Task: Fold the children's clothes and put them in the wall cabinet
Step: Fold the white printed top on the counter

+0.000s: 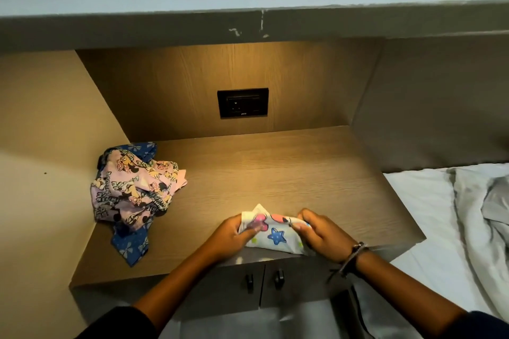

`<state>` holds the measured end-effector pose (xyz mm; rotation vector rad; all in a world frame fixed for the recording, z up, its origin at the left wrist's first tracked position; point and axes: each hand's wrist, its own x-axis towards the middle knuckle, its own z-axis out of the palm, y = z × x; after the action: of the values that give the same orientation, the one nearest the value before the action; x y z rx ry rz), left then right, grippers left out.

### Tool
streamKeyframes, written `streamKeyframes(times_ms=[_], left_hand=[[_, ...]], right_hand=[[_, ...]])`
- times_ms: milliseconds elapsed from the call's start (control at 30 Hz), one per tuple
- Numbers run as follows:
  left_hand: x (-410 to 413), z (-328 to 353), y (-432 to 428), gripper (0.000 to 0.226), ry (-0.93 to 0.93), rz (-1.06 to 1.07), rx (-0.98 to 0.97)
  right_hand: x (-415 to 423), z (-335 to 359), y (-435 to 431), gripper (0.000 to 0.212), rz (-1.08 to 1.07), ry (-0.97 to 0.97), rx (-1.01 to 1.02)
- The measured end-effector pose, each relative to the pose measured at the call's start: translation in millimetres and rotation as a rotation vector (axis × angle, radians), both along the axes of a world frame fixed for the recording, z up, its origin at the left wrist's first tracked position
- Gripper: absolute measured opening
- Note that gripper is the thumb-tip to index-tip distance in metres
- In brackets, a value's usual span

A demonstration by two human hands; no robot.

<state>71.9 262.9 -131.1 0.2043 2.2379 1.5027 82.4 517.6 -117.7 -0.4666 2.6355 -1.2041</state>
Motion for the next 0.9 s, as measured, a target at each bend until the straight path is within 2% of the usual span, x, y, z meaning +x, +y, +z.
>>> streamKeyframes(times_ms=[133, 233, 333, 433, 500, 533, 567, 600, 633, 700, 800, 900], left_hand=[[-20.8, 7.8, -2.3, 0.008, -0.07, 0.096, 0.019], [-28.8, -4.3, -0.6, 0.03, -0.057, 0.232, -0.123], [-24.9, -12.3, 3.3, 0.045, -0.008, 0.273, -0.253], [-15.1, -12.8, 7.1, 0.053, 0.123, 0.365, -0.403], [-7.1, -9.7, 12.7, 0.063, 0.239, 0.474, -0.515], [-1.6, -6.6, 17.1, 0.066, 0.305, 0.557, -0.566], [5.6, -2.8, 21.1, 0.065, 0.363, 0.679, -0.556], [13.9, 0.7, 25.4, 0.064, 0.38, 0.809, -0.463], [23.0, 2.5, 29.6, 0.062, 0.332, 0.917, -0.324], [41.5, 1.3, 37.2, 0.057, 0.073, 1.01, -0.105], [50.6, -0.3, 48.5, 0.039, -0.324, 0.96, 0.171], [36.9, 6.9, 55.2, 0.029, -0.429, 0.812, 0.202]], right_hand=[[-26.9, -5.5, -20.3, 0.022, -0.173, -0.188, -0.08], [-34.1, -15.8, -28.7, 0.02, -0.243, -0.291, -0.011], [-30.4, -22.4, -24.7, 0.019, -0.28, -0.272, 0.051], [-19.9, -24.1, -19.7, 0.019, -0.25, -0.217, 0.258], [-15.3, -23.2, -22.3, 0.038, -0.208, -0.15, 0.384], [-14.3, -22.9, -24.7, 0.049, -0.204, -0.117, 0.376], [-13.1, -21.8, -28.1, 0.054, -0.211, -0.093, 0.329], [-11.5, -20.4, -31.6, 0.057, -0.218, -0.087, 0.268], [-9.3, -20.0, -34.6, 0.06, -0.209, -0.097, 0.232], [-3.4, -23.2, -40.7, 0.068, -0.132, -0.098, 0.283], [2.9, -30.8, -47.7, 0.067, -0.108, -0.024, 0.364], [4.9, -34.1, -52.0, 0.058, -0.167, -0.038, 0.315]])
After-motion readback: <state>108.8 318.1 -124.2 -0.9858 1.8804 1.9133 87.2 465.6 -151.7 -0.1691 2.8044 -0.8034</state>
